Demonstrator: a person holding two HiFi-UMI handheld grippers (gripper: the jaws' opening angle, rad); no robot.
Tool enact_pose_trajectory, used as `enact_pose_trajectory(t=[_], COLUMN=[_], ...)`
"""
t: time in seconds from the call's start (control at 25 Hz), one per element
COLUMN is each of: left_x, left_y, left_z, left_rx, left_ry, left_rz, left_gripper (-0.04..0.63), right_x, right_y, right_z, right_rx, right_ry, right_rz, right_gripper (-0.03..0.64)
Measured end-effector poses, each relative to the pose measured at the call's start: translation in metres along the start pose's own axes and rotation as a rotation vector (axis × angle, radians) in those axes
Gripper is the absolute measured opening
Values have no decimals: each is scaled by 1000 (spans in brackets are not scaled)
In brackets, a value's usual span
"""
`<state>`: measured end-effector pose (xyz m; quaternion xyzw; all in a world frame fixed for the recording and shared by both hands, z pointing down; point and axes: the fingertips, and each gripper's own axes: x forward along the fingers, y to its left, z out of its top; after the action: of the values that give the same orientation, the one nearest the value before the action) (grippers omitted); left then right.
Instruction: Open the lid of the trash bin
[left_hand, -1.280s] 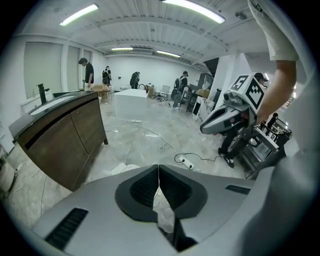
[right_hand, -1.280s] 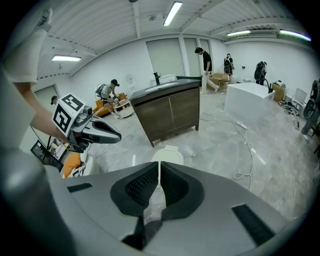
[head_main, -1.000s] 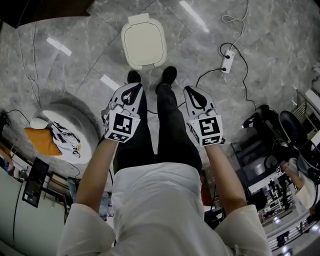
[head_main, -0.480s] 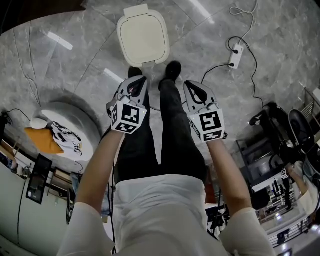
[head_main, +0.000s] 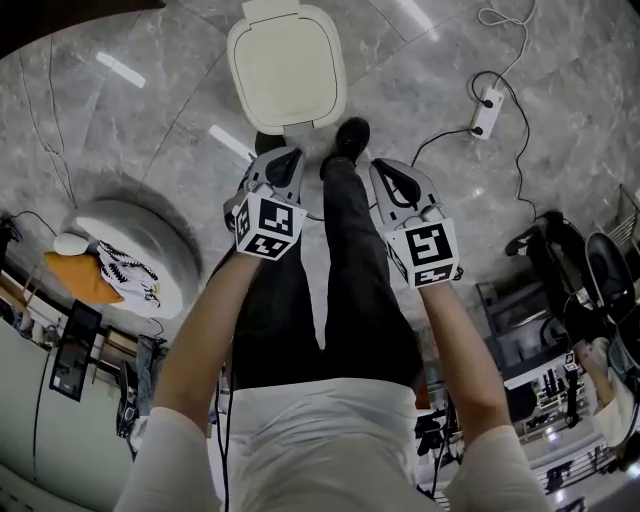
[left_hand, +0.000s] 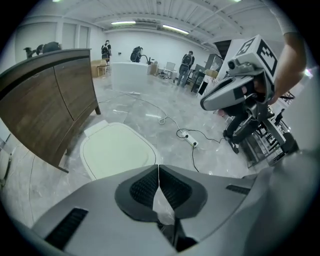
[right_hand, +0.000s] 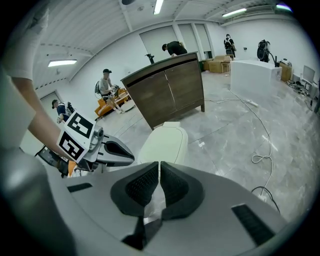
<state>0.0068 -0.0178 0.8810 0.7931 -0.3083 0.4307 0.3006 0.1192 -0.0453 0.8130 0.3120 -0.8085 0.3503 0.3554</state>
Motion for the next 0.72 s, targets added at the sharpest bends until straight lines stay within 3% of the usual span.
enact_pose_trajectory(t=[0.72], left_x=[68], left_y=[22], left_z=[-55], left_rx=[-83], left_ry=[165], left_rz=[156], left_gripper=[18], right_x=[35], right_y=[-24], right_z=[-28], right_rx=[19], right_ry=[46], right_rz=[47], right_gripper=[34])
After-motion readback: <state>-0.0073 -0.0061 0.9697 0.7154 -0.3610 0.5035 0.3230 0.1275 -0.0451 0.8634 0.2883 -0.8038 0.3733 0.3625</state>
